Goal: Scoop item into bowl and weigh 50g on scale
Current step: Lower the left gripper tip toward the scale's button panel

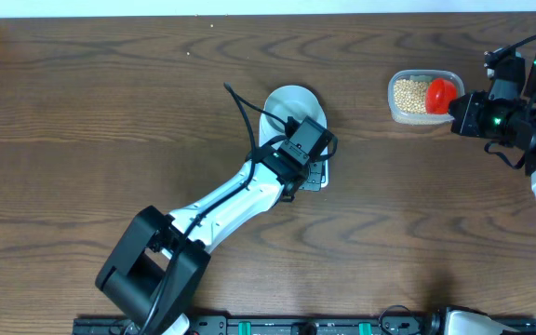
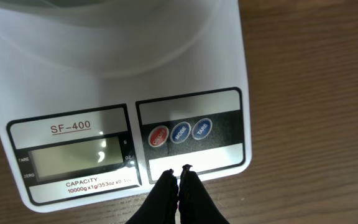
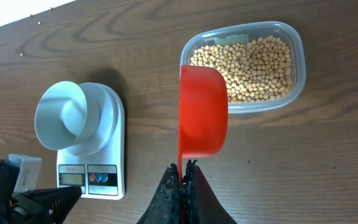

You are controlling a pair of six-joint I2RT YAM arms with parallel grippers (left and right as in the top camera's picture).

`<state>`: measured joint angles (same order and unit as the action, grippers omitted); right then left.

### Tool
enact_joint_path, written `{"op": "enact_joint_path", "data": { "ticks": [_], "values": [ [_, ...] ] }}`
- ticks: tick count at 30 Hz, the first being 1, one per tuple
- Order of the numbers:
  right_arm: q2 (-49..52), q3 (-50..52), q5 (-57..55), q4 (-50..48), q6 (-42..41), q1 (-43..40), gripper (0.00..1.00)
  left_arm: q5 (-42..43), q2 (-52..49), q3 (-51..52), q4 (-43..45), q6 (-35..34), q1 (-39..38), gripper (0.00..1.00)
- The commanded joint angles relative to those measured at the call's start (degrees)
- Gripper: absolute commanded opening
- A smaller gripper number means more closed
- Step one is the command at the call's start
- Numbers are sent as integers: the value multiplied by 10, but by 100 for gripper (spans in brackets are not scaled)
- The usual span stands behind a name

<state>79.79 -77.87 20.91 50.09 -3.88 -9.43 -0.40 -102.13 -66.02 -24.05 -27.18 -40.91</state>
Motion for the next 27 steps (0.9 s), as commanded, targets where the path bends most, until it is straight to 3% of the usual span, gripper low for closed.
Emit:
{"op": "enact_joint_path", "data": {
  "ticks": [1,17,27],
  "values": [
    [2,-11,-5,1,12,-1,1,-16,-10,3,3,6,0,7],
    [2,-11,-5,4,14,-1,1,-16,-44,3,36,21,1,7],
    [2,-11,-13,8,19,-1,1,-16,-39,3,40,78,6,7]
  ]
}}
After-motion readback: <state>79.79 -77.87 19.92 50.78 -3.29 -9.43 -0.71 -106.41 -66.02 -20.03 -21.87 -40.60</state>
